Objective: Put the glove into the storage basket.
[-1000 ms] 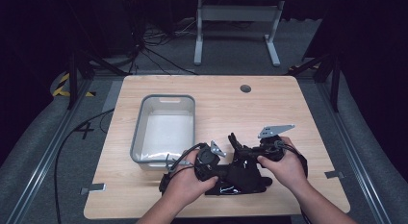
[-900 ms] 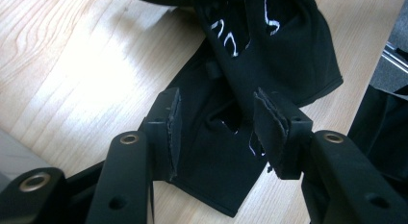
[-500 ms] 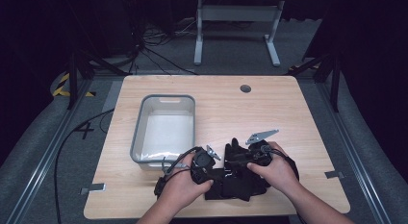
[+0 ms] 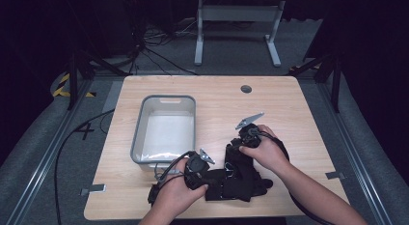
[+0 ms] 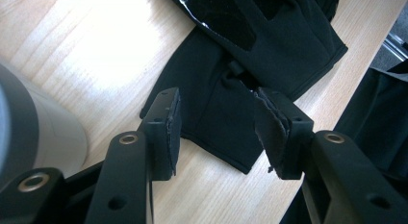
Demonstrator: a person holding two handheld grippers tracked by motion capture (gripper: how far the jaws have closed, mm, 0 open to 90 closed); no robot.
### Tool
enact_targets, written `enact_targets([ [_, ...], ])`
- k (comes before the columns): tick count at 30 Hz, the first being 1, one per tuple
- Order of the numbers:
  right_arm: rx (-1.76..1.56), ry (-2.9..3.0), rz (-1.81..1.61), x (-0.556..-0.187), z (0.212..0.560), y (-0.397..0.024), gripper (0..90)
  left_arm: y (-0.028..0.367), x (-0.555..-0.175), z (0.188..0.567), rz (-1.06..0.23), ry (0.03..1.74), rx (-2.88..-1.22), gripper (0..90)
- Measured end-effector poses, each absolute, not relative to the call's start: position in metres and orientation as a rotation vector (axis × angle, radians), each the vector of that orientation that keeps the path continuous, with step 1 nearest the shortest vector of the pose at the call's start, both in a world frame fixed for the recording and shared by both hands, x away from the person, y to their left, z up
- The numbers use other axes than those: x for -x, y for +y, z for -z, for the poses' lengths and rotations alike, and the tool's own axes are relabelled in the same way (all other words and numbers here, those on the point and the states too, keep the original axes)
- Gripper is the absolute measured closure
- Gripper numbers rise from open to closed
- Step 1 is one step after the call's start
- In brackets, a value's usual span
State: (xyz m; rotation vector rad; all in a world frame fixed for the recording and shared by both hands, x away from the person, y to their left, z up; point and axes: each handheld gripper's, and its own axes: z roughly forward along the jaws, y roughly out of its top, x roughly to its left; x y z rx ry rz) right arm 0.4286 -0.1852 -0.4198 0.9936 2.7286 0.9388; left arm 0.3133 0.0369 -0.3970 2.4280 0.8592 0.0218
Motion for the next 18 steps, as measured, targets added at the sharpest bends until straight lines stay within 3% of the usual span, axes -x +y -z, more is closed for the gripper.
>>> enact_targets([
  [6, -0.989, 2.745, -0.839, -0.449, 0.429, -0.176, 60.8, 0.039, -0.312, 0.399, -0.018, 0.87, -2.431, 53.0],
  [18, -0.971, 2.8, -0.785, -0.452, 0.44, -0.169, 65.4, 0.036, -0.312, 0.399, -0.02, 0.861, -2.435, 53.0],
])
